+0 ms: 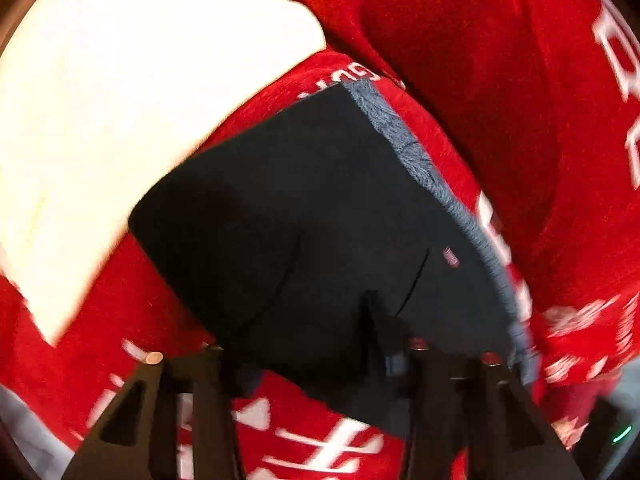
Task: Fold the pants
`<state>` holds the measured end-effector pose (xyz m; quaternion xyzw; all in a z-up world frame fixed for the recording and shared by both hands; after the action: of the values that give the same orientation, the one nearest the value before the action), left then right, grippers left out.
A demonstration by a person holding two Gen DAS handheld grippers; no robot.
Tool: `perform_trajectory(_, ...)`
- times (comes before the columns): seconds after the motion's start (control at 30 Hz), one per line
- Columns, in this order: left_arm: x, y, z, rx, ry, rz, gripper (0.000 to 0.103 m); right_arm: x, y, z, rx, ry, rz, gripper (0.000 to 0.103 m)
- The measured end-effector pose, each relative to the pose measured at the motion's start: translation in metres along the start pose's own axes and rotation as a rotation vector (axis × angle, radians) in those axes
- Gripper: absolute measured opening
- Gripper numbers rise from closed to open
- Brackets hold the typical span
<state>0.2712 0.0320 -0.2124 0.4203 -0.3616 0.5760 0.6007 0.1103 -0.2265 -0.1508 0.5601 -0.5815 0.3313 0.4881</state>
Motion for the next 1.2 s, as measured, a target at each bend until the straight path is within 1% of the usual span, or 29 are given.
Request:
perform_trajectory(0.03,0.002,0.000,0.003,-0.022,-0.023,0.015,0.039,0.006,-0.010,0.000,0.007,0.004,0.013,0.093)
perform_trajectory(0.07,0.006,0.001,0.011,-0.083,-0.085,0.045,0.039,0.011,-0.018,0.000,0.012,0.006,0.023,0.093)
perform_trajectory(0.13,0.013,0.005,0.031,-0.254,-0.249,0.131,0.037,0.025,-0.040,-0.004,0.027,-0.007,0.042,0.093)
perform_trajectory(0.17,0.014,0.007,0.039,-0.313,-0.308,0.162,0.037,0.030,-0.049,-0.009,0.032,-0.022,0.046,0.093)
perform_trajectory(0.2,0.015,0.010,0.047,-0.371,-0.363,0.192,0.037,0.039,-0.063,-0.016,0.038,-0.057,0.050,0.093)
perform_trajectory(0.27,0.018,0.017,0.061,-0.471,-0.449,0.244,0.037,0.049,-0.082,-0.031,0.048,-0.118,0.042,0.093)
perform_trajectory(0.33,0.018,0.022,0.066,-0.555,-0.525,0.275,0.037,0.059,-0.106,-0.054,0.073,-0.187,0.021,0.093)
perform_trajectory(0.4,0.017,0.024,0.068,-0.600,-0.574,0.286,0.037,0.062,-0.123,-0.076,0.118,-0.204,-0.025,0.093)
perform_trajectory(0.43,0.015,0.026,0.069,-0.633,-0.600,0.296,0.037,0.060,-0.131,-0.090,0.149,-0.184,-0.046,0.093)
perform_trajectory(0.47,0.015,0.027,0.070,-0.655,-0.615,0.303,0.037,0.057,-0.135,-0.102,0.177,-0.166,-0.064,0.093)
perform_trajectory(0.5,0.015,0.028,0.070,-0.669,-0.624,0.308,0.037,0.050,-0.139,-0.119,0.224,-0.146,-0.107,0.093)
perform_trajectory(0.57,0.014,0.030,0.072,-0.704,-0.646,0.319,0.037,0.037,-0.141,-0.141,0.284,-0.118,-0.163,0.093)
perform_trajectory(0.6,0.013,0.030,0.076,-0.717,-0.653,0.323,0.037,0.026,-0.141,-0.157,0.335,-0.103,-0.213,0.093)
perform_trajectory(0.67,0.012,0.031,0.078,-0.740,-0.665,0.331,0.037,0.012,-0.140,-0.171,0.382,-0.074,-0.270,0.093)
perform_trajectory(0.73,0.013,0.033,0.081,-0.753,-0.670,0.340,0.037,-0.009,-0.140,-0.185,0.415,-0.035,-0.334,0.093)
perform_trajectory(0.87,0.018,0.039,0.085,-0.768,-0.670,0.353,0.037,-0.037,-0.139,-0.189,0.400,-0.016,-0.425,0.093)
perform_trajectory(0.9,0.019,0.041,0.087,-0.772,-0.669,0.355,0.037,-0.042,-0.137,-0.185,0.387,-0.015,-0.447,0.087)
perform_trajectory(0.93,0.020,0.042,0.088,-0.775,-0.664,0.358,0.037,-0.044,-0.136,-0.183,0.376,-0.020,-0.457,0.058)
perform_trajectory(0.97,0.021,0.044,0.089,-0.777,-0.656,0.351,0.037,-0.046,-0.135,-0.179,0.363,-0.032,-0.462,0.036)
perform_trajectory(1.0,0.023,0.046,0.090,-0.783,-0.651,0.354,0.037,-0.044,-0.136,-0.176,0.358,-0.033,-0.450,0.024)
perform_trajectory(1.07,0.028,0.048,0.098,-0.801,-0.645,0.376,0.037,-0.031,-0.135,-0.171,0.377,-0.060,-0.402,0.021)
perform_trajectory(1.2,0.049,0.057,0.112,-0.810,-0.603,0.412,0.037,-0.001,-0.128,-0.162,0.373,-0.159,-0.304,0.021)
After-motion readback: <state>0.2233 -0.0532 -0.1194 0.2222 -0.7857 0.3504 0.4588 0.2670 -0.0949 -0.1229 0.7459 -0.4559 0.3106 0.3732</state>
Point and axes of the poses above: each gripper's, at about its wrist camera, not at the fingertips, and x roughly against the way its jaws point, z to its right, y to its underside, the point moved 9 cm from there along -x, roughly the way its jaws point, and after that the axes turned 8 degrees about -z, right-handed, at the moved point
